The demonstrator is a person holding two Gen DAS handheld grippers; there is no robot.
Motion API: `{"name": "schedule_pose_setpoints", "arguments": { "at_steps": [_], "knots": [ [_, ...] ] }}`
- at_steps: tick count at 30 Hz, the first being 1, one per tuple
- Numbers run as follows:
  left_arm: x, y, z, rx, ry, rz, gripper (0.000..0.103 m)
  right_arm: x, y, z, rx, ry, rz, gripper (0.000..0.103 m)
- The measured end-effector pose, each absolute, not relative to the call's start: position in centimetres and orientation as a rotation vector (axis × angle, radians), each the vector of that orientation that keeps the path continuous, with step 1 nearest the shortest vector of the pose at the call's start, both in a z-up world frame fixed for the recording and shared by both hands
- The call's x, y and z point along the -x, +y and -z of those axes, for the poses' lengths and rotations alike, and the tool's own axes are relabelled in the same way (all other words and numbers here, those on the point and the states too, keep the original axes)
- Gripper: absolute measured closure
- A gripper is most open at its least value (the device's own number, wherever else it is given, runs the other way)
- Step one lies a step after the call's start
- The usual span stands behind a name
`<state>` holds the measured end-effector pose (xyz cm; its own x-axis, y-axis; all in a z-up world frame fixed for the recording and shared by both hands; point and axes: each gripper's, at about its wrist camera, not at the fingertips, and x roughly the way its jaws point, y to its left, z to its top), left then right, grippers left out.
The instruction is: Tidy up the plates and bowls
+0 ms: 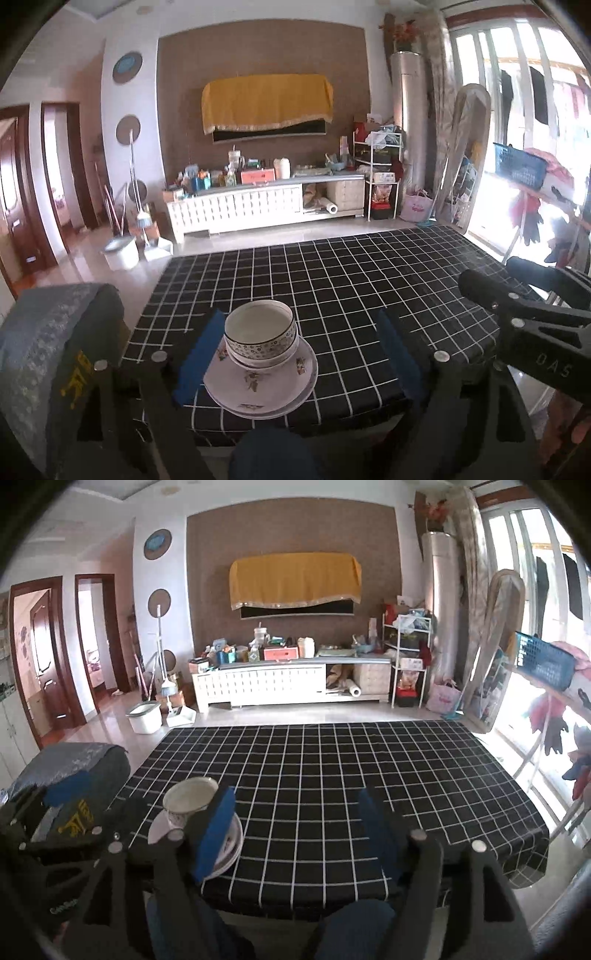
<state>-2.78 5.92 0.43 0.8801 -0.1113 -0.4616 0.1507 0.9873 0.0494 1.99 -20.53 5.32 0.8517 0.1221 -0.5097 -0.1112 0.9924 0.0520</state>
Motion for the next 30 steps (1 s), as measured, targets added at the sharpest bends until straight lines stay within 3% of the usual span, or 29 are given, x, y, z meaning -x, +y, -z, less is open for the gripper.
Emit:
{"name": "schedule_pose_setpoints", "arguments": {
  "at_steps": [2, 6, 14, 30],
  "knots": [
    [3.4, 5.8, -0.2, -0.096, 0.454, 0.135, 0.013, -1.2, -21.0, -5.1, -0.012, 0.530, -0.105, 0.015],
    [4.2, 6.0, -0.1, -0.101, 0.452, 0.116, 0.000, -0.4, -21.7, -4.8, -0.037, 0.512, -0.101, 0.011],
    [4.6, 6.5, 0.0, -0.090, 0.448, 0.081, 0.000, 0.5, -22.6, -4.1, -0.061, 0.527, -0.107, 0.000],
    [4.9, 6.4, 0.4, -0.087, 0.458, 0.077, 0.000, 1.2, -22.9, -4.1, -0.061, 0.524, -0.124, 0.000]
  ]
}}
